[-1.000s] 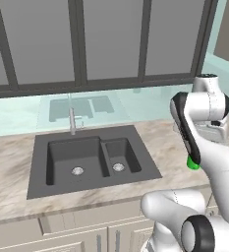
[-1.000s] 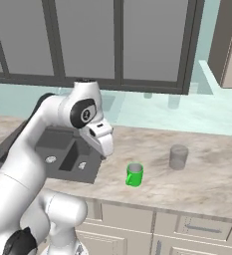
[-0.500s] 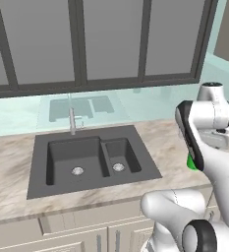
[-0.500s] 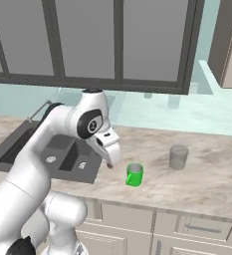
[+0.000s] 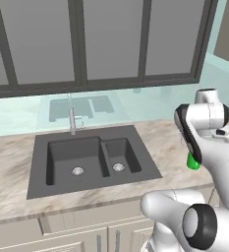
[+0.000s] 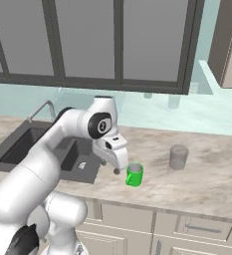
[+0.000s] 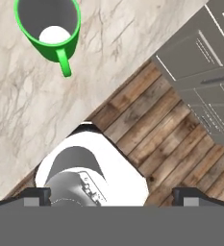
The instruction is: Place the glass cup in the left basin and the mug in the right basin of the sink.
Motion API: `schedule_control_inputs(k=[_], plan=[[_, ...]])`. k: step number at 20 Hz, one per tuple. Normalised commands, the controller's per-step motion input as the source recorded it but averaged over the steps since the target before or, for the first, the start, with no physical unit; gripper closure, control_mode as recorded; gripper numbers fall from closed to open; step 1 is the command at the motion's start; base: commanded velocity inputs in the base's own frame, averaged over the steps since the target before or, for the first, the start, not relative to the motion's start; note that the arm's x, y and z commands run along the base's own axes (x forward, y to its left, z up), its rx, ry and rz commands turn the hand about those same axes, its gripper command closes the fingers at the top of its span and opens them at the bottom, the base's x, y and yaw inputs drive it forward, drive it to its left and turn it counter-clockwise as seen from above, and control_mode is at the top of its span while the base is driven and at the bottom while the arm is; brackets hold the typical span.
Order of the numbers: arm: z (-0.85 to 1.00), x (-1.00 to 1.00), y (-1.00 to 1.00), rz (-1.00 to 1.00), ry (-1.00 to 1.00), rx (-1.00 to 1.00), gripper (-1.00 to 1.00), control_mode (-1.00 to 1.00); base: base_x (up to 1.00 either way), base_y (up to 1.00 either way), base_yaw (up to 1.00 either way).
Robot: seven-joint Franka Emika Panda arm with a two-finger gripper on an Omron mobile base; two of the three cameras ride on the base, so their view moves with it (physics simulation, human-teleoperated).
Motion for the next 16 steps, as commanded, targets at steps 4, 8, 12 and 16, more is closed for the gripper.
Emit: schedule_control_inputs(k=[4, 8, 12, 16], plan=[[-0.27, 0.0, -0.21, 0.06, 0.09, 0.02, -1.0, -1.0, 0.0, 0.0, 0.0], [-0.25, -0.07, -0.16, 0.11, 0.01, 0.08, -1.0, -1.0, 0.0, 0.0, 0.0], [-0.24, -0.12, -0.03, 0.12, 0.0, 0.11, -1.0, -1.0, 0.0, 0.0, 0.0], [-0.24, -0.02, 0.0, 0.08, 0.0, 0.09, -1.0, -1.0, 0.0, 0.0, 0.0]])
